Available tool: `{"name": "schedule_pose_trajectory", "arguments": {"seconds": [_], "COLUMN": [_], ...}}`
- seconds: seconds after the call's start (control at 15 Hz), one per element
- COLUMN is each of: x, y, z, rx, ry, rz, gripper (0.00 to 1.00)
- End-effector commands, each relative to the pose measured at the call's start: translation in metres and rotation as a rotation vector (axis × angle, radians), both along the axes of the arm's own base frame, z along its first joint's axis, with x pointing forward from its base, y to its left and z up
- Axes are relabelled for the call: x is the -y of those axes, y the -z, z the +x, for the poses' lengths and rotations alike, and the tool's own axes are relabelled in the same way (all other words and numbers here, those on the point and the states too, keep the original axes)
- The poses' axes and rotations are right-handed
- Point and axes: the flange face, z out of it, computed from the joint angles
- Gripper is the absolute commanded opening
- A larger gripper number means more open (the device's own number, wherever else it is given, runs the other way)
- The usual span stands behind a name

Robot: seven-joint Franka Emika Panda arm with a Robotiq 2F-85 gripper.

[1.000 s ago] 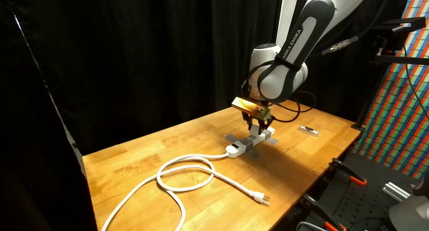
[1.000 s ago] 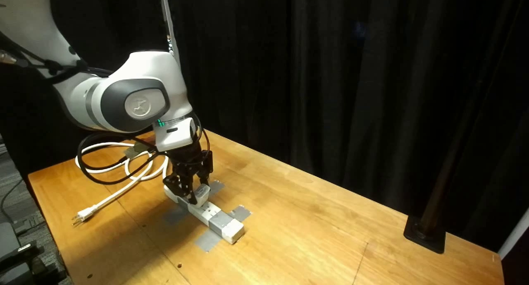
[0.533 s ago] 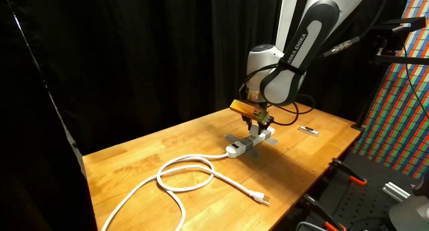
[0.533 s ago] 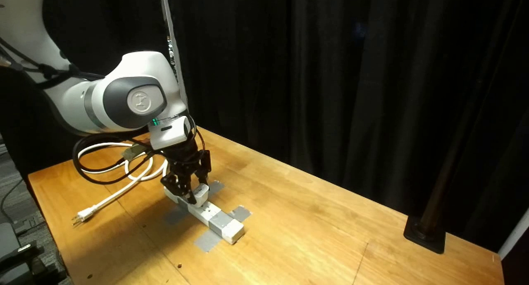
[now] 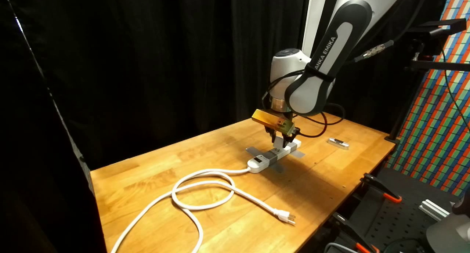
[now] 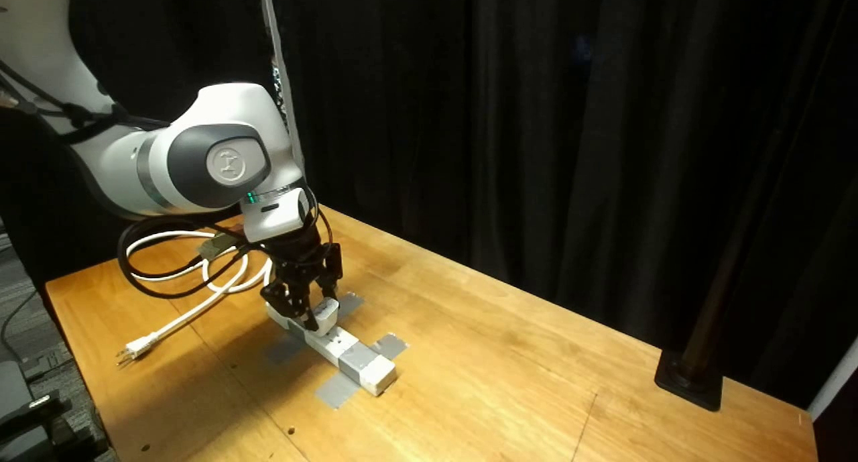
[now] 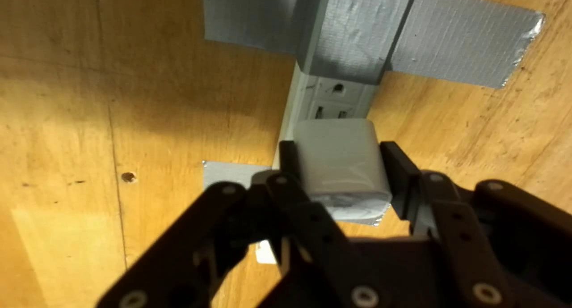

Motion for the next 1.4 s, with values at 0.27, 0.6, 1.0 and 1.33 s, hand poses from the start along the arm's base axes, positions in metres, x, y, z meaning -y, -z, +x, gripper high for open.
{"name": "schedule_pose_trajectory", "arguments": {"seconds": [0.27, 0.6, 1.0, 1.33], "x": [-0.023, -0.018, -0.01, 0.005], "y": [0.051, 0.051, 0.049, 0.048], "z": [-0.046, -0.047, -0.05, -0.055], "rx": [-0.146, -0.143, -0.118, -0.095], "ry": [0.006, 0.02, 0.003, 0.006], "rz": [0.009, 0.006, 0.125, 0.224], "gripper": [0.23, 0.23, 0.23, 0.23]}}
